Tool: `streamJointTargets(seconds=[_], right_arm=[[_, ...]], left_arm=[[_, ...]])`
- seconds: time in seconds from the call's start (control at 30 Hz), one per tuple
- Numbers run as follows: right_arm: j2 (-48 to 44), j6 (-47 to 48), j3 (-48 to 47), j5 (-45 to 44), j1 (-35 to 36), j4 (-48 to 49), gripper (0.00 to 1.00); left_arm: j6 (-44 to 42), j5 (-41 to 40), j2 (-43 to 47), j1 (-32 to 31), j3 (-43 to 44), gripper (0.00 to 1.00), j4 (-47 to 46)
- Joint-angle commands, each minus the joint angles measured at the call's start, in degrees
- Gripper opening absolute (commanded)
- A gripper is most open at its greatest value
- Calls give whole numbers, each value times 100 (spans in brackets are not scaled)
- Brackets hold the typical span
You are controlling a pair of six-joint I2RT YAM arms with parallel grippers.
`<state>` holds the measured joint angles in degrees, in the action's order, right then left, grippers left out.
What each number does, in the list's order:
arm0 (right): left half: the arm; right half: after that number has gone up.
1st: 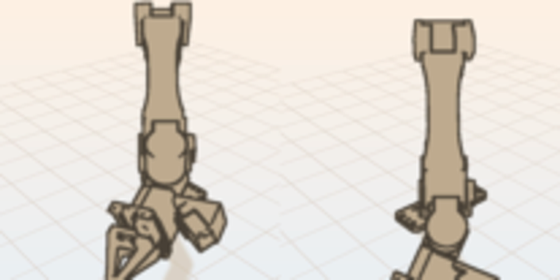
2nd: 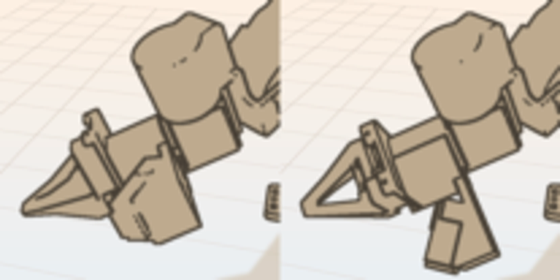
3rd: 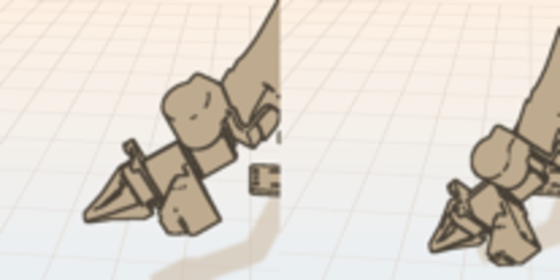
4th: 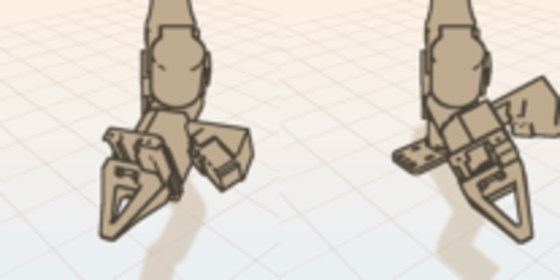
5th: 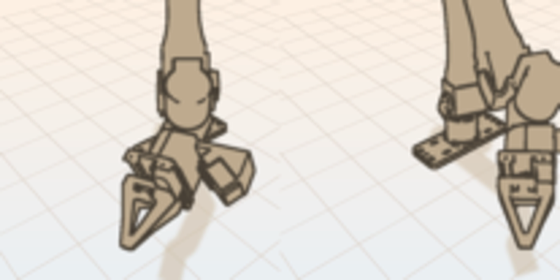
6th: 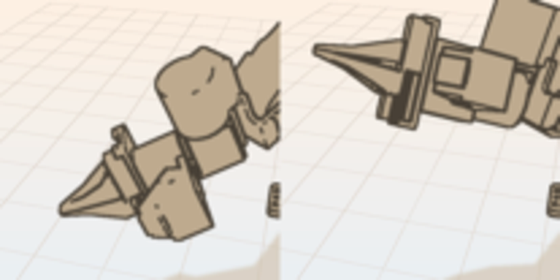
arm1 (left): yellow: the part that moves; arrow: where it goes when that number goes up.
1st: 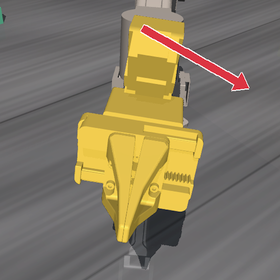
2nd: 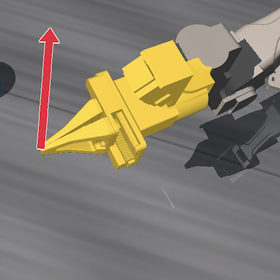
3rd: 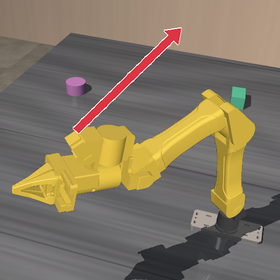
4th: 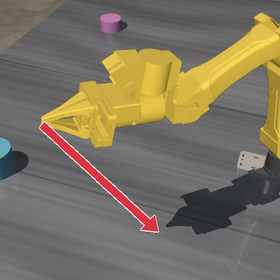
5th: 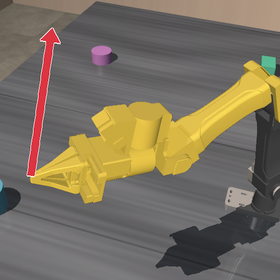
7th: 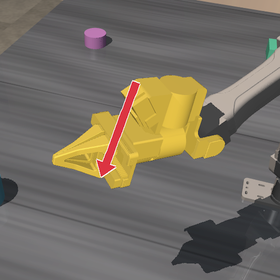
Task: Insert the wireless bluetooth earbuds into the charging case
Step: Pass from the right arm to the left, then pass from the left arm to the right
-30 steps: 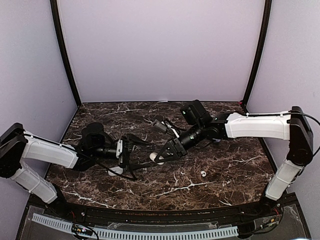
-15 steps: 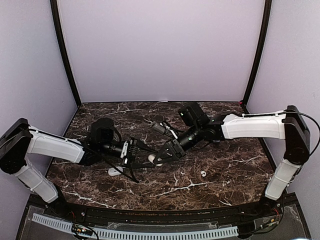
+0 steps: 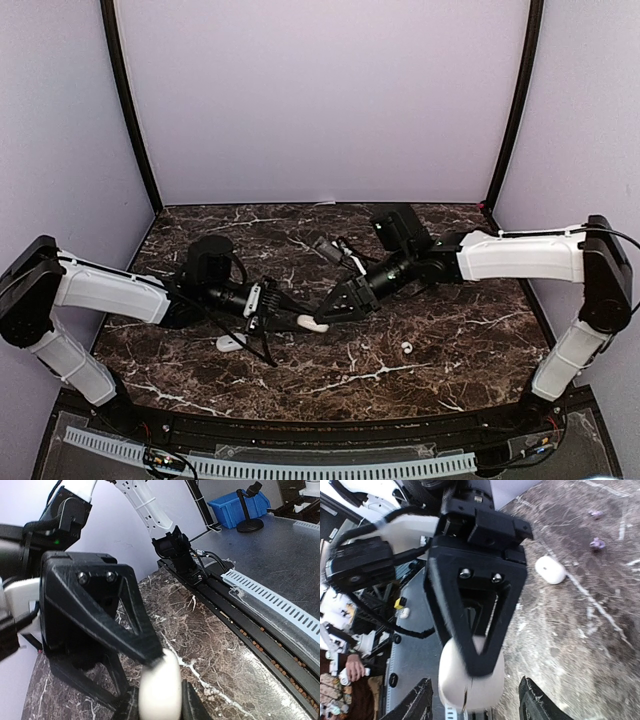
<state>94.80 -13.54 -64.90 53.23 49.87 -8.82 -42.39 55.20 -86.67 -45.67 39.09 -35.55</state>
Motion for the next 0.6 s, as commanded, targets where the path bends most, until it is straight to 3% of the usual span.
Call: streamJointTargets(seconds=[0.0,0.1,0.2,0.3,0.43,0.57], right_arm=[[-929,286,412,-790,-227,532,58],[-1375,443,675,-1499,-232,774,56],[-1823,784,1277,-1671,-223,1498,68],[-2239,1135,1855,-1885,-211,2114,69],[-2394,1410,2174,-1934,-206,2485,63],[-2192,1623,1986,-1853,-206,2212,58]], left_arm=[[945,-291,202,-30,-250,15,-180],[1934,-532,251,-30,-256,15,-385],[3015,-686,150,-21,-59,15,-259],[3833,-870,-28,-19,277,15,257],[3942,-843,-146,-12,438,15,657],[3920,-831,-57,-21,400,16,644]])
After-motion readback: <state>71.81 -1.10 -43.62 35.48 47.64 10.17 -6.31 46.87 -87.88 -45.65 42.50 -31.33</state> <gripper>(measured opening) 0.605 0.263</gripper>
